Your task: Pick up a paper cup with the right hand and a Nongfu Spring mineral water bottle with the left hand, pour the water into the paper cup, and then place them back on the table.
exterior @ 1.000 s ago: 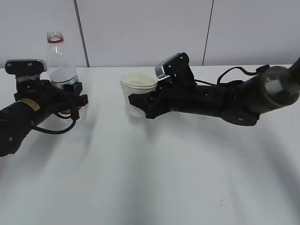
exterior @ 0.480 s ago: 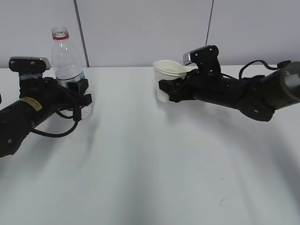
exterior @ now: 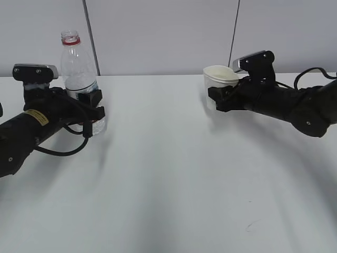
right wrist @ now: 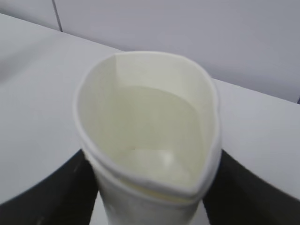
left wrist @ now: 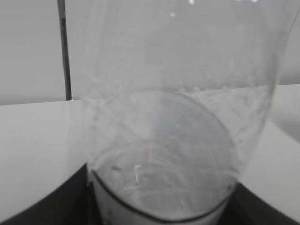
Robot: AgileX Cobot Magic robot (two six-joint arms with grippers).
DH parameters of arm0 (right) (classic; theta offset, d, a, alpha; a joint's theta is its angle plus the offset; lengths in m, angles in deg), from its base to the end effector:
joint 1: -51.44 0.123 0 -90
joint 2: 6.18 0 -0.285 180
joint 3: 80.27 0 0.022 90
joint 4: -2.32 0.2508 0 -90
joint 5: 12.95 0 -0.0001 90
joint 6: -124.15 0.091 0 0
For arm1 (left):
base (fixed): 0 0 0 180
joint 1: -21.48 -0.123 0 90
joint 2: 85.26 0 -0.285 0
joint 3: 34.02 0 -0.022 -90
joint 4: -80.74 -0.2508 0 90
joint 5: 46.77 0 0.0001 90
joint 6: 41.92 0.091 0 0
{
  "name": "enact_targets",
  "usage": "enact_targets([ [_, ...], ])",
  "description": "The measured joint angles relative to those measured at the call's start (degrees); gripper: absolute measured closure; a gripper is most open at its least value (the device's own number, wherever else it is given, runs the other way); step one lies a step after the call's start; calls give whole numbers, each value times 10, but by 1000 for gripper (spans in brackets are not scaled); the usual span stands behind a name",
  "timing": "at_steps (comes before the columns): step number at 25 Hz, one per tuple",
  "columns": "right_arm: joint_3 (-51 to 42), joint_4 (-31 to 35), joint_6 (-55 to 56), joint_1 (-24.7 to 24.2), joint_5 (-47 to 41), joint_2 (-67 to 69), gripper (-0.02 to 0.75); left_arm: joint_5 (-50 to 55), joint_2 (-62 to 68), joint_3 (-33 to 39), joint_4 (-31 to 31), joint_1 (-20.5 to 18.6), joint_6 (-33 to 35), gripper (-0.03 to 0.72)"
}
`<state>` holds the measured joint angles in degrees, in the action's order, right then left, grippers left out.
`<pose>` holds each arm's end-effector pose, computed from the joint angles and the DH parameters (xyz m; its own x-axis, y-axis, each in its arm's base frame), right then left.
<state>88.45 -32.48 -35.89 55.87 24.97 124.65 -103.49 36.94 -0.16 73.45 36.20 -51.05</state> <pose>0.4343 0.0656 0.1257 -0.2676 -0.1640 -0.9495 -0.4480 0.8936 -0.0281 0.3486 -0.1016 0.1288 -0.1914 -0.0414 -0.9806 0.3381 0.9352 -0.1054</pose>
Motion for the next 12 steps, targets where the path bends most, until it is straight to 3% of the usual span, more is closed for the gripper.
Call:
enact_targets([
  [12, -33, 67, -51, -8, 82, 44, 263, 0, 0, 0, 0, 0, 0, 302],
])
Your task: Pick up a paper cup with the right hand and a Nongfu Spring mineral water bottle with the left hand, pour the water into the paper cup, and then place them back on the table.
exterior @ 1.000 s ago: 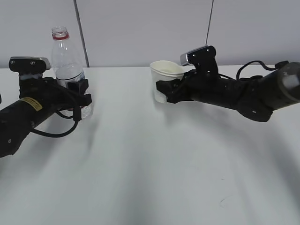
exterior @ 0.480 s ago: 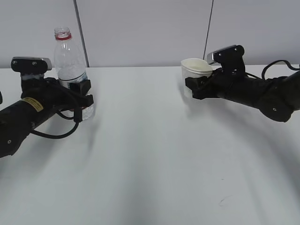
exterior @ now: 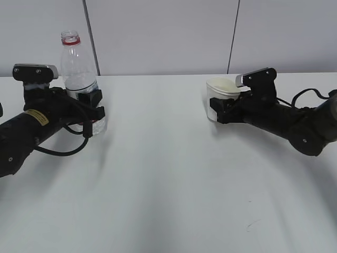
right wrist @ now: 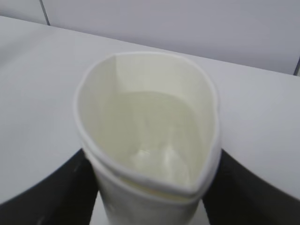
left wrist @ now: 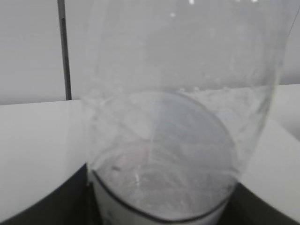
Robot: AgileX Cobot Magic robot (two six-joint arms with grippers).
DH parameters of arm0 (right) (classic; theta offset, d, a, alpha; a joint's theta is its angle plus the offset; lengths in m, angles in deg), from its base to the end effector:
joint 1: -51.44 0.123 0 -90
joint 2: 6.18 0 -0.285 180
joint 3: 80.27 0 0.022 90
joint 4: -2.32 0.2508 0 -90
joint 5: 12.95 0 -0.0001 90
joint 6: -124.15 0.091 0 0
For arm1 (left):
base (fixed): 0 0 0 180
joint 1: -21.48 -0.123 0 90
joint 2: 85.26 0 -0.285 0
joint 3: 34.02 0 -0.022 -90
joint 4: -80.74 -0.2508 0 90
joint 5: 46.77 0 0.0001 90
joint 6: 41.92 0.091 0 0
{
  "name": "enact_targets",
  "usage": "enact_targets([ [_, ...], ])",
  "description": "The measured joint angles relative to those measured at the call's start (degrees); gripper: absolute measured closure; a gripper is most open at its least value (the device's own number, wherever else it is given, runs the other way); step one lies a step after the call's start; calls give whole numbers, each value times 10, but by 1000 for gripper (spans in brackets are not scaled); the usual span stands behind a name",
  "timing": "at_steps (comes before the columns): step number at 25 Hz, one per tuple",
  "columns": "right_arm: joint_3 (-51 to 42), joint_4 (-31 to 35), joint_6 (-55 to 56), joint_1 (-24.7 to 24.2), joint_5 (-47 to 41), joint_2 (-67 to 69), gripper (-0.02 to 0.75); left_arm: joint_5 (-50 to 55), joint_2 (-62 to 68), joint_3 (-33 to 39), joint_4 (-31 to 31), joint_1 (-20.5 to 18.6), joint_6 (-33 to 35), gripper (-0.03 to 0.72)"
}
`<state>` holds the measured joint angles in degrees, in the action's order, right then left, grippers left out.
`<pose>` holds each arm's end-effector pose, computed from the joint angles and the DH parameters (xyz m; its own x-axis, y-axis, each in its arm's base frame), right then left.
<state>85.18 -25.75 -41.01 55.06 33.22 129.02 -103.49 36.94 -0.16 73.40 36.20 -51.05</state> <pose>0.4265 0.0579 0.0929 -0.2569 -0.1054 -0.9607 -0.4092 0.9124 0.0093 0.3486 -0.1016 0.1287 -0.1914 -0.0409 -0.9807 0.3389 0.9349 -0.1051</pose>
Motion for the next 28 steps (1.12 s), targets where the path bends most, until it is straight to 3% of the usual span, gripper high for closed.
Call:
enact_targets([
  [10, 0, 35, -37, 0, 73, 43, 263, 0, 0, 0, 0, 0, 0, 302],
  [28, 0, 49, -41, 0, 96, 48, 263, 0, 0, 0, -3, 0, 0, 302],
])
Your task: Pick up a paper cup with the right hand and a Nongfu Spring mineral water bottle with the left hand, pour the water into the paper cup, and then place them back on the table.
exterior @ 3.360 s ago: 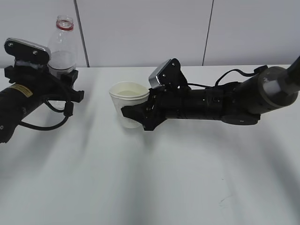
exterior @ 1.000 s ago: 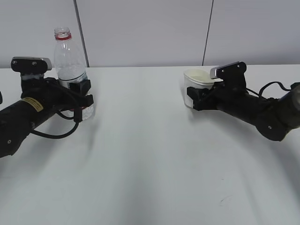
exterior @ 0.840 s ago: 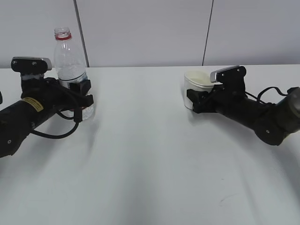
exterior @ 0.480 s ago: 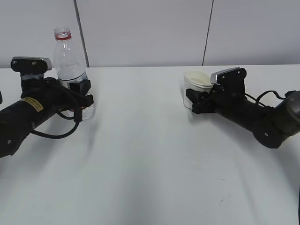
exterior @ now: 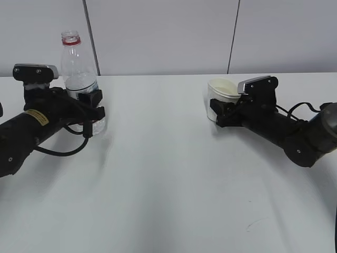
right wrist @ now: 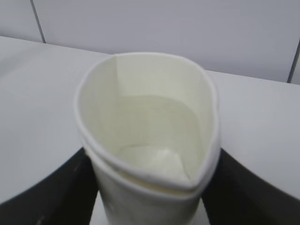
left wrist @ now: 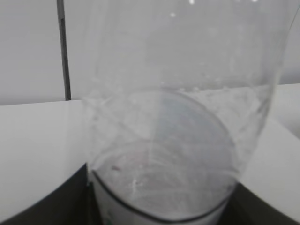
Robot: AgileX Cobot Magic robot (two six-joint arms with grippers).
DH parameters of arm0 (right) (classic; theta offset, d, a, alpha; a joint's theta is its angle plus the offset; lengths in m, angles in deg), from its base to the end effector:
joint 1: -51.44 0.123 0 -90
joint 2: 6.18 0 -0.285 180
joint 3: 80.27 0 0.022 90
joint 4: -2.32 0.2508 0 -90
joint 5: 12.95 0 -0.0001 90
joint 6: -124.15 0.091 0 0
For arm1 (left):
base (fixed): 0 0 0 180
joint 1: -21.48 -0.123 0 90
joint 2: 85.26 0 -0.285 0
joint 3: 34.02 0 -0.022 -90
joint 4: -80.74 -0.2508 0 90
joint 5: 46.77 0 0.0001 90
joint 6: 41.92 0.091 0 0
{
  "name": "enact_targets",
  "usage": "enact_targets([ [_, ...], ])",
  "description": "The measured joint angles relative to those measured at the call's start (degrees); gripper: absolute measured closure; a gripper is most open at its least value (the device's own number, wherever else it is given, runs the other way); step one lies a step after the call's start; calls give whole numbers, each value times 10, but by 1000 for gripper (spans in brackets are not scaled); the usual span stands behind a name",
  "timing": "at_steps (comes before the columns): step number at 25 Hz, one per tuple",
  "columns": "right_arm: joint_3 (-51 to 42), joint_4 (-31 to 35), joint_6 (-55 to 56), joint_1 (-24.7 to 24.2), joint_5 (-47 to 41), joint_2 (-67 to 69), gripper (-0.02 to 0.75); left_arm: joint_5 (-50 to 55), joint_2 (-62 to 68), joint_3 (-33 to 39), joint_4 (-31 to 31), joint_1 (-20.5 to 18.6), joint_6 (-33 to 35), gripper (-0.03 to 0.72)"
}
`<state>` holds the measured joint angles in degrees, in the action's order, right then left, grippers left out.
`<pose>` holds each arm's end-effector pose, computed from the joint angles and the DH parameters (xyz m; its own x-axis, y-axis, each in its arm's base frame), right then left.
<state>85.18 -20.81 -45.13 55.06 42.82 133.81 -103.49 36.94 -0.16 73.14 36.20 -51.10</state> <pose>0.4277 0.0567 0.0727 -0.1724 -0.0571 -0.9834 -0.3867 0.9221 0.0143 0.3484 -0.1019 0.1287 -0.1914 -0.0391 -0.9807 0.3426 0.9337 -0.1041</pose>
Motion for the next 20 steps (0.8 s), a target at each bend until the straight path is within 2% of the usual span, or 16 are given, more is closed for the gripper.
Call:
enact_targets([
  [20, 0, 1, -1, 0, -8, 0, 263, 0, 0, 0, -4, 0, 0, 302],
])
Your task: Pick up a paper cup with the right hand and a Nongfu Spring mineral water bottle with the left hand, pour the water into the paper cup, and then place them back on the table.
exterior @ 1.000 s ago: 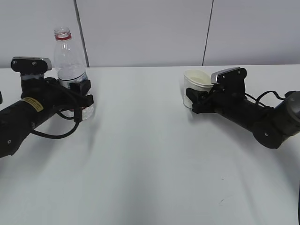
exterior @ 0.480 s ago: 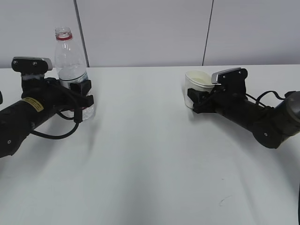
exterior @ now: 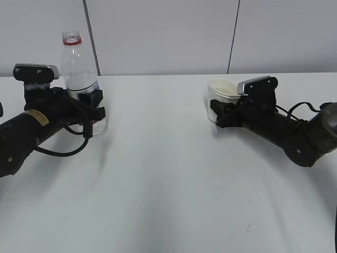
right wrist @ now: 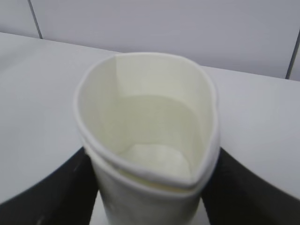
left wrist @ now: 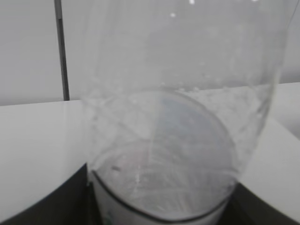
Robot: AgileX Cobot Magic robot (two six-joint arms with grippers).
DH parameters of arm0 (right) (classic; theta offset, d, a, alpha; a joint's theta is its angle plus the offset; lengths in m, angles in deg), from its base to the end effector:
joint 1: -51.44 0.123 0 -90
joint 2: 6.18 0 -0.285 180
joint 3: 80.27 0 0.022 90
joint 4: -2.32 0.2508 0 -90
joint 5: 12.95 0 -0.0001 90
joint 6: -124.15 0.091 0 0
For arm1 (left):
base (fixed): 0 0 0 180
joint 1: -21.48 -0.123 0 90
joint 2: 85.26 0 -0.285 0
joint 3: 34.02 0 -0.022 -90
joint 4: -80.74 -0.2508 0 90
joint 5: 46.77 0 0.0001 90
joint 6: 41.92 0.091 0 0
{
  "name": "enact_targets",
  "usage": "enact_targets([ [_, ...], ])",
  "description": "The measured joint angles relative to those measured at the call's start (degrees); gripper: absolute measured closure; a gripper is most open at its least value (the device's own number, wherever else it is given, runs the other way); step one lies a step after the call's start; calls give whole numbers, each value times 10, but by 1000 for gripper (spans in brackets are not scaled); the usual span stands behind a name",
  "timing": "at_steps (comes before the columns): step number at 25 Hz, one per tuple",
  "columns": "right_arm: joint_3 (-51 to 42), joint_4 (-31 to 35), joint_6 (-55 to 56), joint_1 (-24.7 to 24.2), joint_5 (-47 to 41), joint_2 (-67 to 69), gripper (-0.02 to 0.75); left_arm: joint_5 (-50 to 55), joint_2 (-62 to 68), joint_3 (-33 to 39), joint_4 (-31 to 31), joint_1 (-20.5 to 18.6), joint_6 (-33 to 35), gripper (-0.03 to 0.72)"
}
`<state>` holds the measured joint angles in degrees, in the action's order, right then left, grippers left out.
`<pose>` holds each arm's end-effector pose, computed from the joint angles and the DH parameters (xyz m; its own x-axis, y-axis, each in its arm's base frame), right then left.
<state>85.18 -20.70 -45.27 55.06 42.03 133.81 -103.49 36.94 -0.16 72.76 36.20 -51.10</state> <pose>0.4276 0.0562 0.0715 -0.1839 -0.0633 -0.9809 -0.3832 0.9236 0.0122 0.3483 -0.1024 0.1287 -0.1909 -0.0354 -0.9810 0.3484 0.9319 -0.1015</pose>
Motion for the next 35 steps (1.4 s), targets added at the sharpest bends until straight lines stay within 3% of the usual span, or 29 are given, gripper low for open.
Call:
enact_targets([
  [4, 0, 0, 0, 0, 0, 0, 260, 0, 0, 0, -3, 0, 0, 302],
  [12, 0, -3, -1, 0, 0, 0, 141, 0, 0, 0, -3, 0, 0, 302],
  [35, -63, 2, -1, 0, 1, -19, 136, -3, 0, 0, -4, 0, 0, 302],
])
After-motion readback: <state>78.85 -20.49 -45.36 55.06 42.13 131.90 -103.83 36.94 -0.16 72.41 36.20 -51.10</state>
